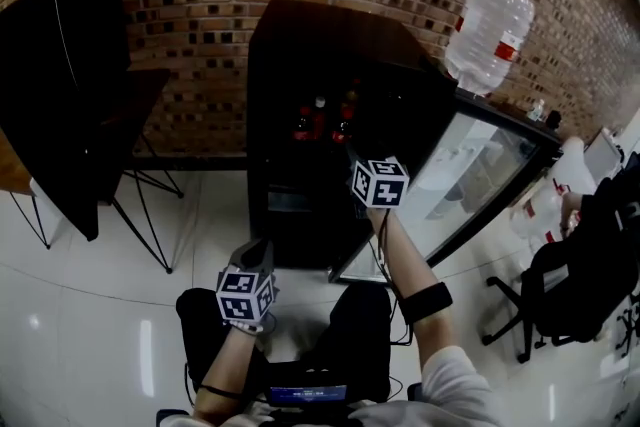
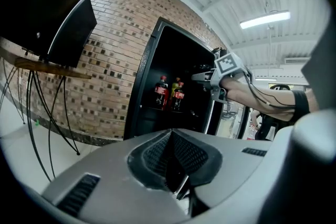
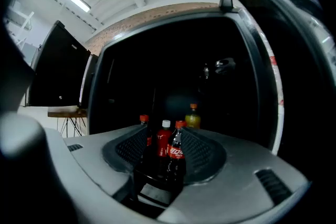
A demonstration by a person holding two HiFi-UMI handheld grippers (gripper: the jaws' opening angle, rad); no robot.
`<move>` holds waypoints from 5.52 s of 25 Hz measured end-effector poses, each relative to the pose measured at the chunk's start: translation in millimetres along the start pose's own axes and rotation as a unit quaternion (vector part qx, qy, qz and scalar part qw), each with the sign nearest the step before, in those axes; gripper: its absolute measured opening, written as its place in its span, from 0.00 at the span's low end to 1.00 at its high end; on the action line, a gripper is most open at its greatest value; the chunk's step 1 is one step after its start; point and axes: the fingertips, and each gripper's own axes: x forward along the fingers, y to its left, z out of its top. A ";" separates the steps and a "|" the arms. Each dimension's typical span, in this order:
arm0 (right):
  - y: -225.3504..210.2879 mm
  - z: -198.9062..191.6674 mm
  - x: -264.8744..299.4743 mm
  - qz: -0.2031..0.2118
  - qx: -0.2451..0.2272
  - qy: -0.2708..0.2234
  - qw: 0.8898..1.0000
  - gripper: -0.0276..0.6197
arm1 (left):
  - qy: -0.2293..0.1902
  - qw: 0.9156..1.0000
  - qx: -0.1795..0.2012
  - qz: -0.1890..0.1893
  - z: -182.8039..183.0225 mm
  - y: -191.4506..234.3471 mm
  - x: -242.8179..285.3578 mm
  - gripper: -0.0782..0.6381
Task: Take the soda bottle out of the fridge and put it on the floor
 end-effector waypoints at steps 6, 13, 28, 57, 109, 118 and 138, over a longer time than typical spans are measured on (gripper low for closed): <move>-24.9 -8.4 61.5 -0.029 -0.012 0.045 0.998 0.45 | 0.000 1.000 -0.002 0.000 -0.5 9.9 -2.2 0.11; -40.1 -5.1 107.8 -0.040 -0.004 0.066 0.997 0.45 | 0.000 1.000 -0.012 0.004 -4.3 19.3 -5.0 0.11; -21.9 -7.3 107.0 0.004 -0.045 0.086 0.995 0.29 | -0.003 1.000 -0.006 0.002 -2.0 14.3 -17.5 0.11; 101.6 -227.3 -70.1 0.117 -0.019 0.163 0.980 0.29 | 0.045 0.999 0.000 -0.001 -47.2 6.3 -6.2 0.11; 102.0 -660.6 -54.6 0.020 -0.018 0.423 0.906 0.28 | 0.104 0.989 -0.101 0.013 -134.2 64.9 46.0 0.11; 107.5 -701.6 -54.0 0.033 -0.019 0.436 0.899 0.28 | 0.106 0.987 -0.116 0.023 -137.2 75.4 51.4 0.11; 116.5 -743.0 -81.5 0.057 -0.052 0.466 0.881 0.30 | 0.105 0.988 -0.116 0.019 -133.5 69.0 57.9 0.11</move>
